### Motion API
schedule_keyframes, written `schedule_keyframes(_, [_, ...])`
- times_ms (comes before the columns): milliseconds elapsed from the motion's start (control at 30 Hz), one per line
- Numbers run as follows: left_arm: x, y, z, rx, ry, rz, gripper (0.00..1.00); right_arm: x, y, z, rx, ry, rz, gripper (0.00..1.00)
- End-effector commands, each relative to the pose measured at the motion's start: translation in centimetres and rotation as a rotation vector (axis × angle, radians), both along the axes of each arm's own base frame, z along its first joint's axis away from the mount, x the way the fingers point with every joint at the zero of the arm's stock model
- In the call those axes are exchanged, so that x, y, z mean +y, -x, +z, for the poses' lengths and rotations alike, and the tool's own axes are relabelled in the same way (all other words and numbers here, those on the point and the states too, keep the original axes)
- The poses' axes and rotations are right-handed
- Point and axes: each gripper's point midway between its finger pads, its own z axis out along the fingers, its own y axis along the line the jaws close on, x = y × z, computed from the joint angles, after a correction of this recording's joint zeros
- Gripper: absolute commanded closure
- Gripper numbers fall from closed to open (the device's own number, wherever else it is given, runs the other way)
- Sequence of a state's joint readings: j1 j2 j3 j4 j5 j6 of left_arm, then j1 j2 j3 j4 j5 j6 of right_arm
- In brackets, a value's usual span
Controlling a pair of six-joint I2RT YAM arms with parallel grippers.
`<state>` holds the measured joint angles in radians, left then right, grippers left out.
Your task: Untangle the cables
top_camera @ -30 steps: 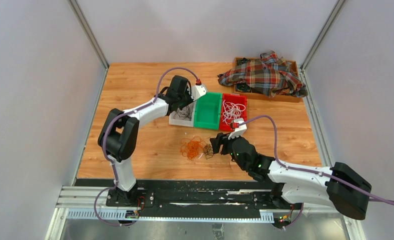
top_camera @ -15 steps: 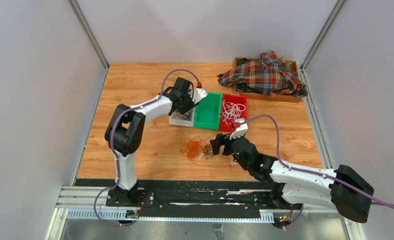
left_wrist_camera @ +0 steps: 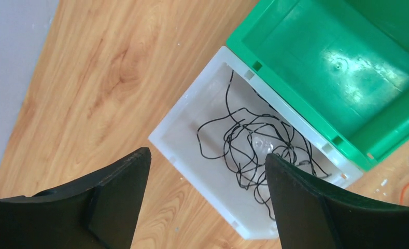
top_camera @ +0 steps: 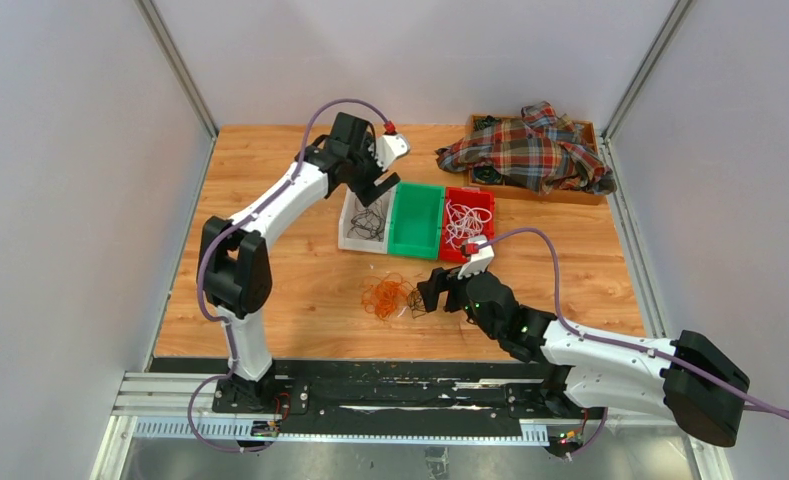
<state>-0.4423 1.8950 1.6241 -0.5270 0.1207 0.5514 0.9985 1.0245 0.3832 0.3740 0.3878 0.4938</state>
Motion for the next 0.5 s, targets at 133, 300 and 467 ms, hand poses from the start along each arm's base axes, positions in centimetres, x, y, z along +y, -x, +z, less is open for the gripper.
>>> schedule_keyframes(133, [0.5,6.3,1.9,0.112,-0.002,-0.244,0.15,0.0,-0.2,1.4,-0.006,-0.035,-0.006,0.16])
schedule_keyframes(300, [0.8,10.8,-1.6,0.199,-0.026,-0.413,0.21,0.0,-0.2,1.3,-0.004,-0.033,-0.004,0.16])
schedule_keyframes(467, [1.3,9.6,-4.0,0.142,-0.146,-0.426,0.26,0.1,-0.4,1.2,0.004,-0.033,-0.008,0.18])
